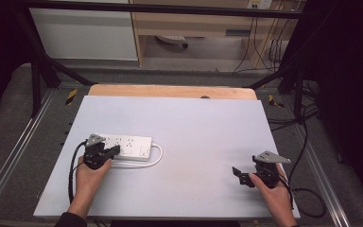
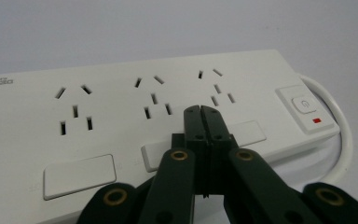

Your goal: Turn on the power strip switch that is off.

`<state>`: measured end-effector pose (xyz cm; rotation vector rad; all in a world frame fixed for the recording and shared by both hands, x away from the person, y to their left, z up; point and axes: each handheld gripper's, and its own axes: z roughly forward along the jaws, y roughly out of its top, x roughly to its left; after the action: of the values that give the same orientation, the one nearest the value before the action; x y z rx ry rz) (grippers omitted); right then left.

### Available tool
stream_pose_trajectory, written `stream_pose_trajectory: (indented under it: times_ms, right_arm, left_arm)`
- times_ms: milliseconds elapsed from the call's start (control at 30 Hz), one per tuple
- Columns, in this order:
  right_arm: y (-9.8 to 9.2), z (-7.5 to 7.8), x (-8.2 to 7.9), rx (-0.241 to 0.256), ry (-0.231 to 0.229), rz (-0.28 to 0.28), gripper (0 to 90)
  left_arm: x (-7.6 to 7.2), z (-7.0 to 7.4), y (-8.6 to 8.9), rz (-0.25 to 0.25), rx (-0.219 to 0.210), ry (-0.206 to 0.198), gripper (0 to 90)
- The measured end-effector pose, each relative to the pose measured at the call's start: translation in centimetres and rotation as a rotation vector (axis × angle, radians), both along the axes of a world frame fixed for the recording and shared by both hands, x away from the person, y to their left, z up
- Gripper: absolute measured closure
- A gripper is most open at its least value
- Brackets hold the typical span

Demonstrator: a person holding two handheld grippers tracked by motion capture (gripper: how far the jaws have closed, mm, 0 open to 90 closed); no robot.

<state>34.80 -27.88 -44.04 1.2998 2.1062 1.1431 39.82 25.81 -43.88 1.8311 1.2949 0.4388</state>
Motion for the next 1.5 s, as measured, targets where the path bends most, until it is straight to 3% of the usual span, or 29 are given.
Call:
stream_pose_trajectory:
  times_ms: [1500]
  right_arm:
    - [-0.01,0.02,-0.02,-0.002,-0.002,0.000,4.8]
  left_arm:
    - [0.05,-0.15,0.28,-0.001,-0.022,-0.015,90.0]
